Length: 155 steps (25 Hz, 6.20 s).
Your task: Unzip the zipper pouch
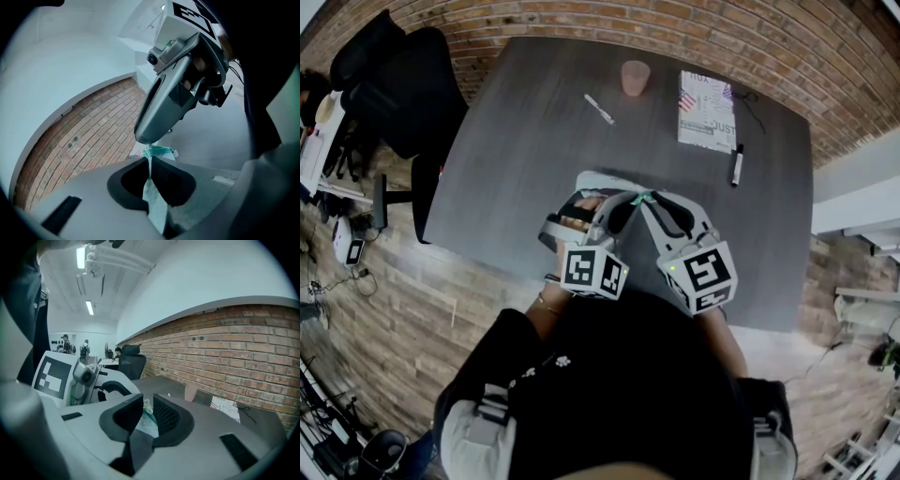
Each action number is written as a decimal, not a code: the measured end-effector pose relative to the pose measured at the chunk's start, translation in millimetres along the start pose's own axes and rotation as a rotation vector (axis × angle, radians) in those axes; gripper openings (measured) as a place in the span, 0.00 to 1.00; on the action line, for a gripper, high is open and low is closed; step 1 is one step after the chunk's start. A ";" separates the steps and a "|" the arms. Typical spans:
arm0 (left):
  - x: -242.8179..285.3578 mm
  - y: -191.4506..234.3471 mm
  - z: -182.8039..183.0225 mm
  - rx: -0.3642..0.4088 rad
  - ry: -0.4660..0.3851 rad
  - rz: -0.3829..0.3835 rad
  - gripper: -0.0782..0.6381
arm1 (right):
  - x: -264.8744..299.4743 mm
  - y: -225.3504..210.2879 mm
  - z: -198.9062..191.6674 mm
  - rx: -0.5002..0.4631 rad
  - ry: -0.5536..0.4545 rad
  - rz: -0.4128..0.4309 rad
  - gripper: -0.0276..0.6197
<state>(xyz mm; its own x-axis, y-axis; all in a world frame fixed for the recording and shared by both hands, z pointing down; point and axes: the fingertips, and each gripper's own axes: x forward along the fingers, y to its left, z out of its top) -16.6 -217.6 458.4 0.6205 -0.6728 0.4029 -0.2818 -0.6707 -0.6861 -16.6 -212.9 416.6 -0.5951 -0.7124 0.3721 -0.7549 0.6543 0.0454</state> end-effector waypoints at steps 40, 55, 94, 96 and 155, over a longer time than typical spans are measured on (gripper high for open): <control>-10.3 -5.0 2.1 -0.177 -0.098 -0.037 0.12 | -7.2 -17.8 -14.1 0.149 -0.055 0.034 0.05; -9.1 -9.2 -1.1 -0.188 -0.096 -0.056 0.12 | -6.3 -23.4 -24.0 0.167 -0.046 0.018 0.05; -12.1 -2.4 6.0 -0.245 -0.121 -0.059 0.12 | -21.7 -56.4 -32.2 0.167 -0.044 -0.078 0.05; -12.7 -1.0 4.7 -0.263 -0.127 -0.058 0.12 | -23.3 -60.8 -33.8 0.169 -0.040 -0.090 0.05; -20.7 9.5 -10.5 -0.401 -0.137 -0.054 0.12 | -49.5 -109.2 -54.2 0.228 -0.024 -0.243 0.05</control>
<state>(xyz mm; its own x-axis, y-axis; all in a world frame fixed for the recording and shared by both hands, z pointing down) -39.8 -213.3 449.9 0.7260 -0.6041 0.3287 -0.4919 -0.7901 -0.3656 110.3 -235.3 443.4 -0.3939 -0.8483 0.3540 -0.9164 0.3924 -0.0794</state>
